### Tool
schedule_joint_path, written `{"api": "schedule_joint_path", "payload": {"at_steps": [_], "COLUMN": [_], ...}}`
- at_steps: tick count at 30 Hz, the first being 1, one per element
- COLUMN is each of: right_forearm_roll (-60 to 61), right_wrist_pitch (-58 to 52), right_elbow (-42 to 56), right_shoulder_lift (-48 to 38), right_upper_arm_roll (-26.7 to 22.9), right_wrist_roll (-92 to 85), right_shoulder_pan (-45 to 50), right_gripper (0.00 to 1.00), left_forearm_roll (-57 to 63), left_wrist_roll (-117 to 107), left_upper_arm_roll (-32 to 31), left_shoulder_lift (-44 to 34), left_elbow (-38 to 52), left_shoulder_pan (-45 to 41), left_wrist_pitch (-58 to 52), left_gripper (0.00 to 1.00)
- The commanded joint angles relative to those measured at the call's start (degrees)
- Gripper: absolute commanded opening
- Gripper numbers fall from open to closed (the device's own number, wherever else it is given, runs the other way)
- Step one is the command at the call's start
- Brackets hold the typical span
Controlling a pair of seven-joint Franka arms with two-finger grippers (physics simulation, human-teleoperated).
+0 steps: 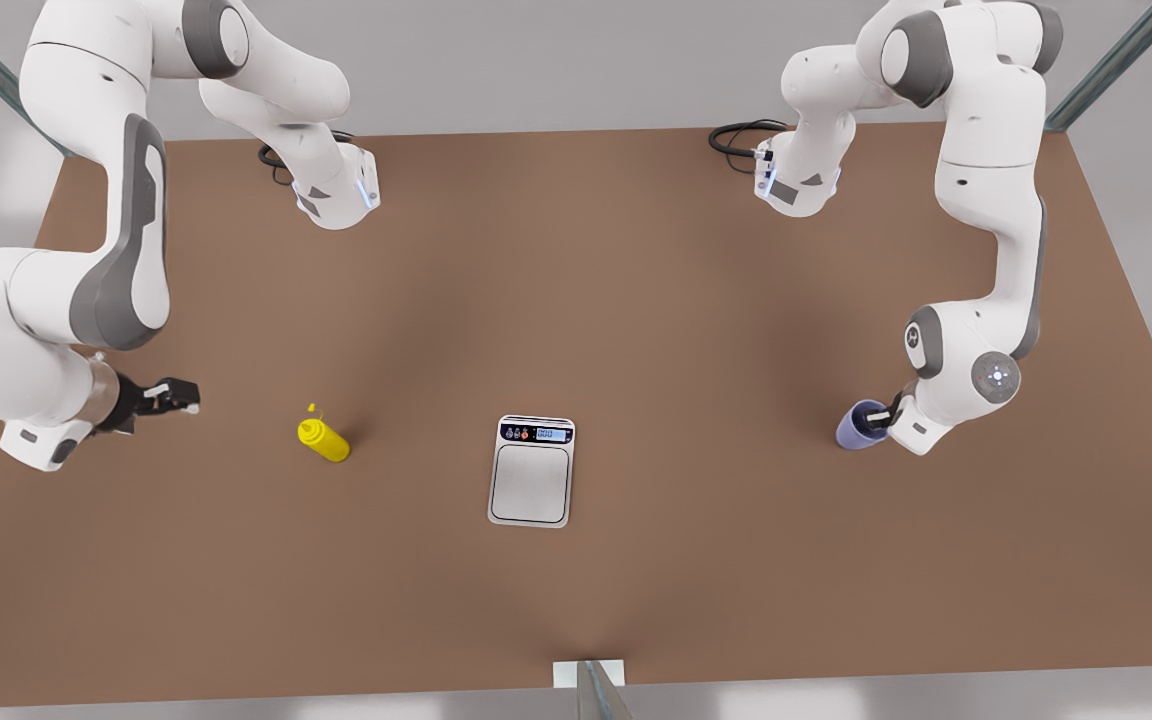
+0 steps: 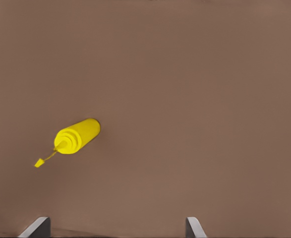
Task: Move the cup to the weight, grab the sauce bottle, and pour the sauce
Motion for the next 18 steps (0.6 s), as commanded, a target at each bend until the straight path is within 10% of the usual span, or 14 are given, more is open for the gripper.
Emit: {"api": "schedule_joint_path", "payload": {"at_steps": [1, 18], "right_forearm_roll": [0.3, 58.0], "right_wrist_pitch": [0.0, 33.5], "right_elbow": [0.1, -49.8], "right_shoulder_lift": [0.0, -8.4], "right_upper_arm_roll": [0.0, 0.0], "right_wrist_roll": [-2.3, -87.4], "right_shoulder_pan": [-0.1, -21.3], "right_gripper": [1.0, 1.0], "left_forearm_roll": [-0.9, -4.9], "left_wrist_roll": [0.1, -0.9], "left_upper_arm_roll": [0.0, -5.7], "left_shoulder_lift": [0.0, -3.0], "left_elbow": [0.0, 0.7], "left_shoulder_pan": [0.0, -0.1], "left_wrist_pitch": [-0.1, -0.5], "left_gripper": [0.21, 0.21]}}
